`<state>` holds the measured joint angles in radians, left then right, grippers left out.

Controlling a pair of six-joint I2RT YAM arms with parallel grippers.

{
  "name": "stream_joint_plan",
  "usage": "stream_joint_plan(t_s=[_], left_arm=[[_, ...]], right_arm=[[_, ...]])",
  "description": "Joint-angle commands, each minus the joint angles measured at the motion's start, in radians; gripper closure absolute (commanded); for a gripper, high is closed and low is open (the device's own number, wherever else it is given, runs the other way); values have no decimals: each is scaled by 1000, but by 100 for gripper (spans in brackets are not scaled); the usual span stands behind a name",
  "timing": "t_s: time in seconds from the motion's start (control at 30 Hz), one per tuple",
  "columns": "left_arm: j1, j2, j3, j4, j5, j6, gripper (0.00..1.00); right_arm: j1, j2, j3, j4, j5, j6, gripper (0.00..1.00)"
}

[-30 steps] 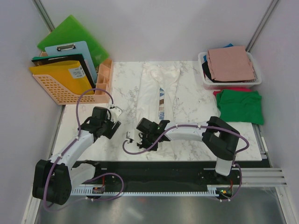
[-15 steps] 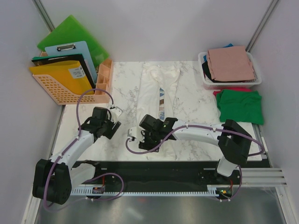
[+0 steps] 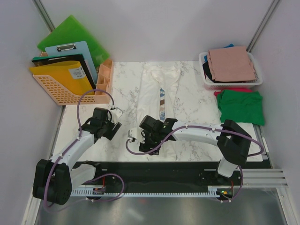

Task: Fold and stack the t-shirts
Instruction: Fold the tshirt

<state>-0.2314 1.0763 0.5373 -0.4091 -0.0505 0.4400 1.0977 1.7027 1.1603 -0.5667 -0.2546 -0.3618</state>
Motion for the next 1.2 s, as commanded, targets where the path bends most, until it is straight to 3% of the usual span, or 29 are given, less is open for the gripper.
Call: stream_joint_plan(t_s=[0.0,0.27,0.47,0.5,0.53,0.6,0.7,0.73,1.17], left_arm=[[3,5,6,38,1,31,24],[1,-1,1,41,-2,32,24],[1,-1,-7,41,-8,34,24],[1,-4,-8,41,-6,34,24],[3,-7,-8,42,-5,35,24],[1,-10,-8,44,-5,34,24],[1,-12,-10,41,-5,37,24],[1,-13,-11,41,-5,36,24],[1,-3,-13,49,1,34,24]], right_arm=[[8,21,10,42,-17,-3,33],[13,95,21,93,-2,0,26],[13,120,21,119,9,4,27],[14,120,18,123,15,7,29],[14,118,18,128,14,9,39],[13,120,19,128,23,15,49],[13,112,18,125,31,20,91],[13,107,18,120,32,21,97],[16,-155,-83,22,103,23,100]])
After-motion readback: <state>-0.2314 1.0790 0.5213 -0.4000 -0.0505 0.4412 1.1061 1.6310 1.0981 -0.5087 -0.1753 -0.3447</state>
